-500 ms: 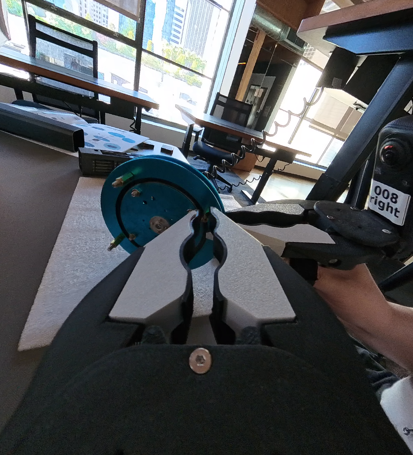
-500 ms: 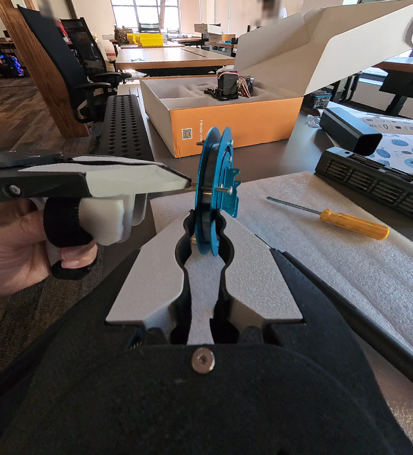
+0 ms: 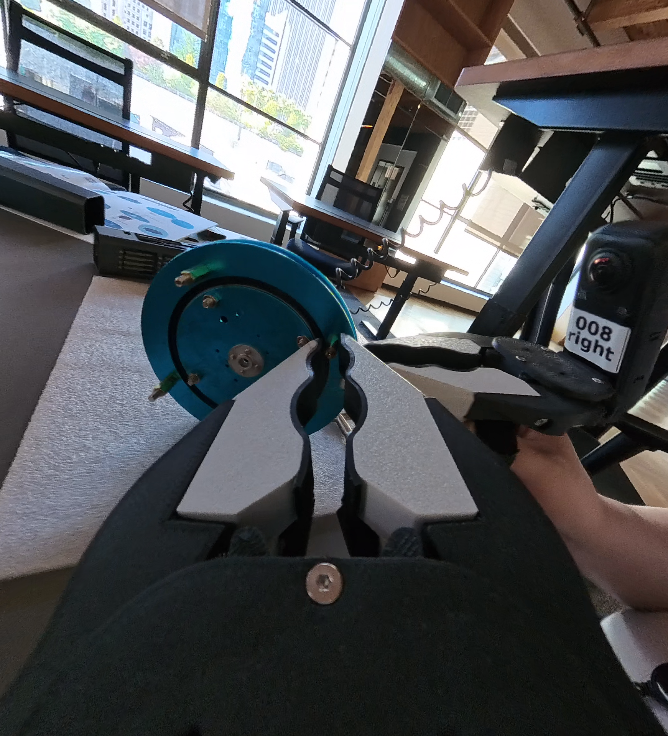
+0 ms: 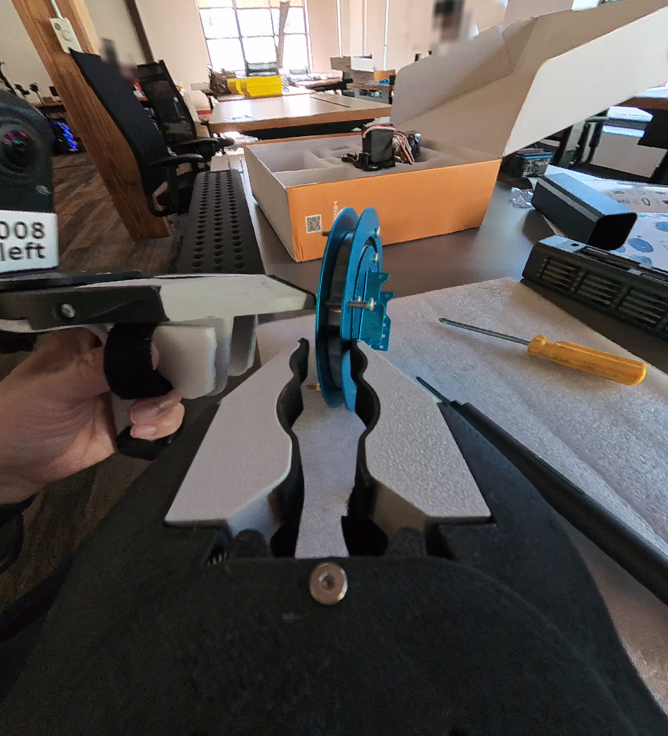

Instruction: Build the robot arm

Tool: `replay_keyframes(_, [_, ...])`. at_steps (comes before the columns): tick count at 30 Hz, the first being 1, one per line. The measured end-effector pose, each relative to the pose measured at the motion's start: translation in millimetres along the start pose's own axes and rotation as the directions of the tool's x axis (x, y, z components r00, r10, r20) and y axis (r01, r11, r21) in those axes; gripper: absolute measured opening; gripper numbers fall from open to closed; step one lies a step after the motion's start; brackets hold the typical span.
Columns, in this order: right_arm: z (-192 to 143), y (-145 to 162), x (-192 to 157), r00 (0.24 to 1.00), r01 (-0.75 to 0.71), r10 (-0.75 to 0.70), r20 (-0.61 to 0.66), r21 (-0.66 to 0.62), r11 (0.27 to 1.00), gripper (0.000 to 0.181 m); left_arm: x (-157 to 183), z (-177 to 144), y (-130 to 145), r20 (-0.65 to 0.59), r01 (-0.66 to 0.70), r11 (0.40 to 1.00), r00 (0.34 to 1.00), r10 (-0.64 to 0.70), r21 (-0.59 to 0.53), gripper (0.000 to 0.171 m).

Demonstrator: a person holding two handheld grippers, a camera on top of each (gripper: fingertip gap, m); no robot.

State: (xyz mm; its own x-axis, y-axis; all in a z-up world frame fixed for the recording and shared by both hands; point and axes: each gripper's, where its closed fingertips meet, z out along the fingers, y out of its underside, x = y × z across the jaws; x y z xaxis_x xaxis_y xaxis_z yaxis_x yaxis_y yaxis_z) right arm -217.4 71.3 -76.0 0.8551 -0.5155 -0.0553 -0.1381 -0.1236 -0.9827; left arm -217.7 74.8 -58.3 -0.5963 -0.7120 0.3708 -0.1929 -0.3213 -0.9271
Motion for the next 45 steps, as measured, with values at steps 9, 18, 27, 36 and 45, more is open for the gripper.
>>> replay_keyframes(9, [-40.4,0.0,101.2,0.922,0.387,-0.386,0.032,-0.132,0.913,0.026,3.5,-1.8,4.5,-0.029,-0.029,0.999,0.999,0.028,-0.023,0.004])
replay_keyframes(18, [-27.2,55.7,111.1,0.836,0.433,-0.184,0.517,-0.415,0.8,0.035,8.5,4.0,8.6,-0.062,-0.039,0.997,0.997,0.035,-0.068,0.004])
replay_keyframes(27, [-20.5,61.1,114.0,0.812,0.241,0.198,0.55,-0.623,0.744,0.014,11.0,6.0,10.8,-0.067,-0.04,0.996,0.997,0.035,-0.081,0.004])
replay_keyframes(36, [-30.8,64.8,98.0,0.782,0.27,0.247,0.573,-0.668,0.694,0.01,11.2,5.9,10.9,-0.068,-0.035,0.997,0.997,0.03,-0.075,0.004])
replay_keyframes(45, [-29.8,59.0,91.6,0.795,0.352,0.101,0.599,-0.59,0.726,0.021,13.1,6.6,12.9,-0.064,-0.045,0.996,0.997,0.04,-0.081,0.004])
